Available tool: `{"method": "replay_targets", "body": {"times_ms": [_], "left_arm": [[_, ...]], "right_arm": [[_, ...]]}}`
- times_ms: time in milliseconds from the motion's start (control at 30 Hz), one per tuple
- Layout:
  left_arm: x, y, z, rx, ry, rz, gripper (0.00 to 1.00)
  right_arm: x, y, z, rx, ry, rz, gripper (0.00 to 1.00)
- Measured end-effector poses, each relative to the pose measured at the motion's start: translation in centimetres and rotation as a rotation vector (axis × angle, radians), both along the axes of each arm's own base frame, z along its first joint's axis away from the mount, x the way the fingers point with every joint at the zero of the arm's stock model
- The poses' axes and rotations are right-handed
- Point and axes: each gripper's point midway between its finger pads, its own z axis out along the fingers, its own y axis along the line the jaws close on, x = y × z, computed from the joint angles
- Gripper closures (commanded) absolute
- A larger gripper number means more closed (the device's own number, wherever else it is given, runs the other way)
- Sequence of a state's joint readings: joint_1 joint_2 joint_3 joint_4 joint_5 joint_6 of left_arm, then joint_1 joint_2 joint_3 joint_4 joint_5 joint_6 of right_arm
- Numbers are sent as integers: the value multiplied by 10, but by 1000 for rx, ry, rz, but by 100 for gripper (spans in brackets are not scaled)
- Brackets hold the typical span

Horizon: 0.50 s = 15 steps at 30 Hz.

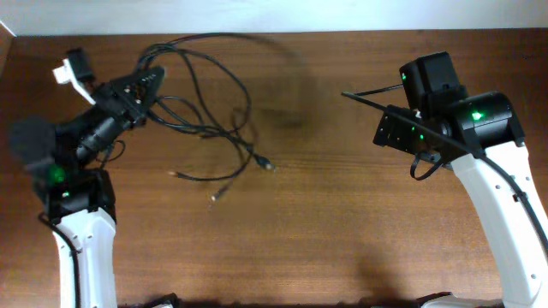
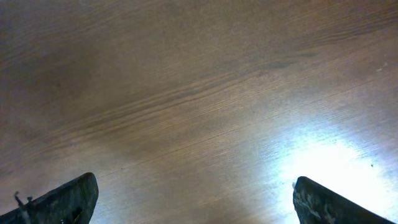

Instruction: Untangle cables

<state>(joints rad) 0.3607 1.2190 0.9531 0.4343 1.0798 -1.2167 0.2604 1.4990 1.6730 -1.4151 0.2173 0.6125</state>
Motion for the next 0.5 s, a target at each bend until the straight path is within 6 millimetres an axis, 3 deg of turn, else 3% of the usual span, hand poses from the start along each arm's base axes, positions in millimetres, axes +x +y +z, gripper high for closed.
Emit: {"method": "replay_targets", "body": {"times_ms": [67, 167, 300, 367, 400, 433, 500], "left_arm": [[6, 15, -30, -4, 123, 64, 100], [6, 15, -55, 40, 186, 74, 100], [0, -18, -59, 181, 79, -37, 98], [-8, -46, -62, 243, 23, -133, 88], [-12, -59, -65, 263, 9, -177, 75], [-17, -73, -72, 293, 2, -222, 44], [-21, -89, -84, 319, 36, -249, 27]], "right_arm": [[2, 4, 0, 16, -3, 22, 1], [8, 18, 2, 76, -24, 72, 1], [15, 43, 6, 192, -49, 155, 1], [14, 49, 6, 222, -46, 183, 1], [14, 51, 7, 232, -44, 191, 1], [14, 53, 7, 241, -44, 196, 1], [13, 54, 7, 248, -42, 200, 1]]}}
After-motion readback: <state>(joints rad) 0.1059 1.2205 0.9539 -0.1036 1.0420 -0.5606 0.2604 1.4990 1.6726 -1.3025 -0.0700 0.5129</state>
